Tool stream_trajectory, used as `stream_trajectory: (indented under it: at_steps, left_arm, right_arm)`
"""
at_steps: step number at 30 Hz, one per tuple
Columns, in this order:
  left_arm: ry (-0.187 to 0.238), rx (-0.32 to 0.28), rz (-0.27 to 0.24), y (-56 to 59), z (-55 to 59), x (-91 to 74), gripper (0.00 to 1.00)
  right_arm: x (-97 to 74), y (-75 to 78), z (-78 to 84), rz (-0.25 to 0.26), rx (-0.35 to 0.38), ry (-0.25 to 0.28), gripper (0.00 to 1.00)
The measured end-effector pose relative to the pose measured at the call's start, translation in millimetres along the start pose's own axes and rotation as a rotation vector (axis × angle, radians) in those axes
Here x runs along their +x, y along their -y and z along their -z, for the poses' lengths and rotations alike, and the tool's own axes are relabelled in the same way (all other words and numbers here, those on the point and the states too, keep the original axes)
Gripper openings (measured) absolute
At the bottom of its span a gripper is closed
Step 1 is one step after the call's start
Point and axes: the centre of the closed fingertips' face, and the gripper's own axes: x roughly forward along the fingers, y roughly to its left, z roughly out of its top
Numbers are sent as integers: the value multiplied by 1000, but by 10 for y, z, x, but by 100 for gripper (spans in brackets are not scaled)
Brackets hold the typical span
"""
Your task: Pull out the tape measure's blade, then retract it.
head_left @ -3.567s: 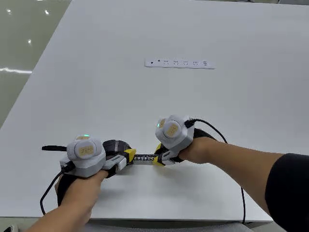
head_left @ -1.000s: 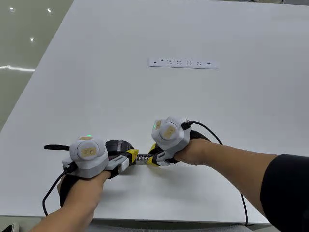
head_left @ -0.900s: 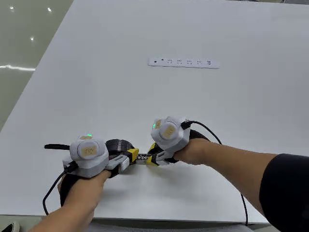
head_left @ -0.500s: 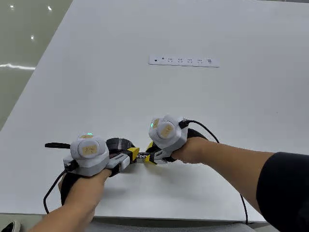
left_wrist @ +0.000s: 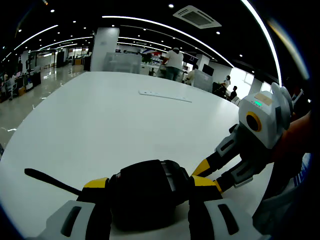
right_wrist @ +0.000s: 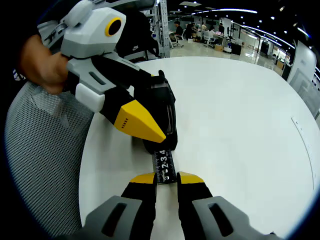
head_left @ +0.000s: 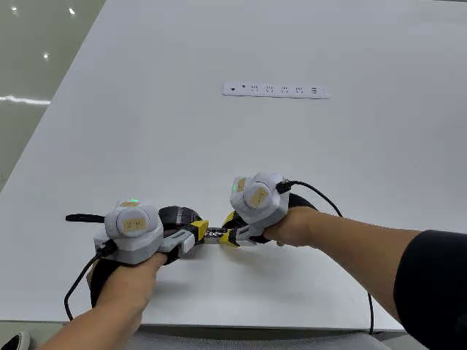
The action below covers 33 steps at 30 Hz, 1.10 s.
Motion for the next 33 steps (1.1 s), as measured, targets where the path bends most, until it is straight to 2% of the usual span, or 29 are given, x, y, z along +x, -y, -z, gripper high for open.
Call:
stream_trajectory:
  at_steps: [12,17,33]
  left_arm:
    - [2,-7,3,-8,0,3,58]
    - [2,-5,4,-4,5,-5,58]
    - [1,-12,13,-4,4,-5,57]
  right_arm:
    - [25,-3,-34,-2,27,1,10]
    - [75,-26,-100,-1,18,4,10]
    - [127,-12,-159,-7,8,15,11]
